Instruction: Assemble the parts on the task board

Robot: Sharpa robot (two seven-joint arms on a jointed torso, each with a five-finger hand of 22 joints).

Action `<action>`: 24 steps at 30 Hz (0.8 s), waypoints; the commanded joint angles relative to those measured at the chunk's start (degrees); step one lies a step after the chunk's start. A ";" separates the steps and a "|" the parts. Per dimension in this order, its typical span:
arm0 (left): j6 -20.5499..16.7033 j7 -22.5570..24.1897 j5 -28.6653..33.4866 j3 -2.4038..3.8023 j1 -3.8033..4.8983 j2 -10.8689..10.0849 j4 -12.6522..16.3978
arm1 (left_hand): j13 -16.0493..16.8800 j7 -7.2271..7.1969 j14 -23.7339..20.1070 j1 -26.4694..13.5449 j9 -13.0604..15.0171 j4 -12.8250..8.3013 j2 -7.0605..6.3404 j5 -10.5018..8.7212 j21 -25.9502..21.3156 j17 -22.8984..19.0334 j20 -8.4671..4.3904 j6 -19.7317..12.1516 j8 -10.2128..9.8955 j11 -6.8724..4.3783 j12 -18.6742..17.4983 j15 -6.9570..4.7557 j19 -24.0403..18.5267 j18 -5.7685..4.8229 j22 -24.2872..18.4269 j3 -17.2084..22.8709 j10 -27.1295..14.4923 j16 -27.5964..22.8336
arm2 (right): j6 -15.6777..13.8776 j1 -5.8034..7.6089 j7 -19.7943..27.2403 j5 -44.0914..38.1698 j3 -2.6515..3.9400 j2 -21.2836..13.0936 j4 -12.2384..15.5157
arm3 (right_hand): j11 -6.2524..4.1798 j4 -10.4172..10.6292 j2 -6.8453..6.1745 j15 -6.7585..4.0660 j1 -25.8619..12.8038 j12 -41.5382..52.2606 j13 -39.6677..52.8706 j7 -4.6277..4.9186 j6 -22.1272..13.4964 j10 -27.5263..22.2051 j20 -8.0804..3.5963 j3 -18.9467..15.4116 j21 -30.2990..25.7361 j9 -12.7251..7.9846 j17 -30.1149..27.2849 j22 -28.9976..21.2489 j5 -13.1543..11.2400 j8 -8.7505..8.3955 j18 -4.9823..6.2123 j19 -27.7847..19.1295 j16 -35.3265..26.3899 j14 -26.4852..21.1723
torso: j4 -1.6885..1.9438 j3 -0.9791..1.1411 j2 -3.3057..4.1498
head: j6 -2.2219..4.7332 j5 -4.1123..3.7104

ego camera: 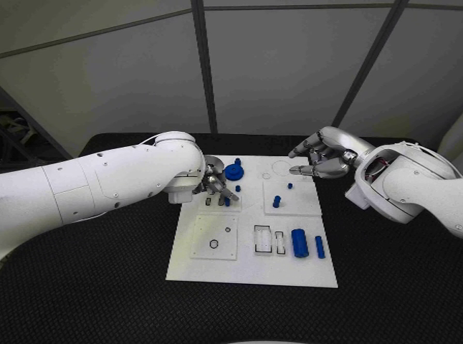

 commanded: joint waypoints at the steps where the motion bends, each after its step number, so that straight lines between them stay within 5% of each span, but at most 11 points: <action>1: 0.24 0.21 -0.31 0.02 0.08 0.12 0.01 | 1.91 -0.21 4.95 1.46 0.29 -0.45 0.75 1.66 0.25 11.98 -0.04 0.11 -0.57 -0.13 -0.36 -0.50 0.22 -0.26 1.99 0.89 0.46 0.06 | 0.40 0.11 0.02 -0.20 0.04 0.16 -0.09 | -0.17 0.31 -0.04 -0.17 0.20 0.00 -0.06 0.12 0.39 0.13 -0.05 0.07 -0.07 0.06 0.02 7.11 0.32 0.22 0.66 1.11 -0.23 1.97 | 0.01 -0.03 0.02 | -0.07 0.08; 4: 0.08 0.51 -0.32 0.02 0.08 0.12 0.06 | 1.97 -0.38 4.96 2.99 0.59 -1.33 1.64 3.31 0.24 12.03 -0.13 0.09 -1.10 -0.27 -0.58 -0.62 0.22 -0.26 2.04 1.83 0.44 0.07 | 0.62 0.11 -0.11 -0.20 0.04 0.29 -0.23 | -0.17 0.31 -0.03 -0.18 0.23 -0.02 -0.07 0.12 0.39 0.12 -0.05 0.09 -0.06 0.06 0.07 7.12 0.34 0.20 0.66 1.12 -0.20 1.99 | 0.00 -0.02 0.02 | -0.07 0.11; 8: 0.02 0.83 -0.32 0.02 0.08 0.07 0.16 | 2.01 -0.49 4.96 4.81 0.92 -2.49 2.17 8.06 0.19 12.03 -0.28 -0.09 -1.98 -0.40 -0.97 -0.74 0.18 -0.25 2.04 2.72 0.36 0.03 | 0.93 0.11 -0.28 -0.20 0.04 0.46 -0.42 | -0.17 0.30 -0.02 -0.18 0.27 -0.05 -0.11 0.12 0.38 0.11 -0.06 0.11 -0.11 0.05 0.02 7.05 0.37 0.19 0.67 1.08 -0.24 1.98 | 0.05 -0.03 0.06 | -0.12 0.09; 10: 0.16 0.96 -0.32 0.02 0.08 0.03 0.22 | 2.03 -0.55 4.97 5.87 1.11 -3.23 2.13 10.55 0.17 12.05 -0.33 -0.15 -2.48 -0.47 -1.21 -0.79 0.17 -0.26 2.07 3.16 0.32 0.02 | 1.04 0.11 -0.34 -0.20 0.04 0.54 -0.50 | -0.17 0.30 -0.01 -0.19 0.28 -0.07 -0.12 0.11 0.38 0.10 -0.06 0.12 -0.13 0.05 0.00 7.03 0.38 0.18 0.68 1.06 -0.25 1.98 | 0.06 -0.03 0.03 | -0.18 0.14; 17: 0.58 1.30 -0.31 0.02 0.08 -0.17 0.36 | 2.04 -0.59 4.99 7.46 1.51 -4.53 1.71 13.81 0.11 12.14 -0.39 -0.06 -3.40 -0.52 -1.70 -0.83 0.15 -0.26 2.11 3.84 0.32 0.06 | 1.23 0.10 -0.42 -0.20 0.04 0.67 -0.67 | -0.18 0.28 0.01 -0.20 0.37 -0.07 -0.13 0.11 0.36 0.11 -0.07 0.16 -0.15 0.05 -0.01 7.00 0.45 0.14 0.68 1.06 -0.27 1.98 | 0.02 -0.05 0.00 | -0.29 0.19; 24: -0.49 1.76 1.25 0.02 0.07 -0.67 0.70 | 2.00 -0.40 5.02 8.50 2.23 -5.31 1.37 21.33 0.15 12.24 -0.40 -0.14 -4.47 -0.43 -2.36 -0.80 0.25 -0.29 2.38 5.34 0.38 0.08 | 1.21 0.10 -0.38 -0.20 0.03 0.74 -0.86 | -0.18 0.28 0.01 -0.20 0.37 -0.07 -0.13 0.11 0.36 0.11 -0.07 0.16 -0.15 0.05 -0.01 7.00 0.45 0.14 0.68 1.06 -0.27 1.98 | 0.02 -0.05 0.00 | -0.32 0.22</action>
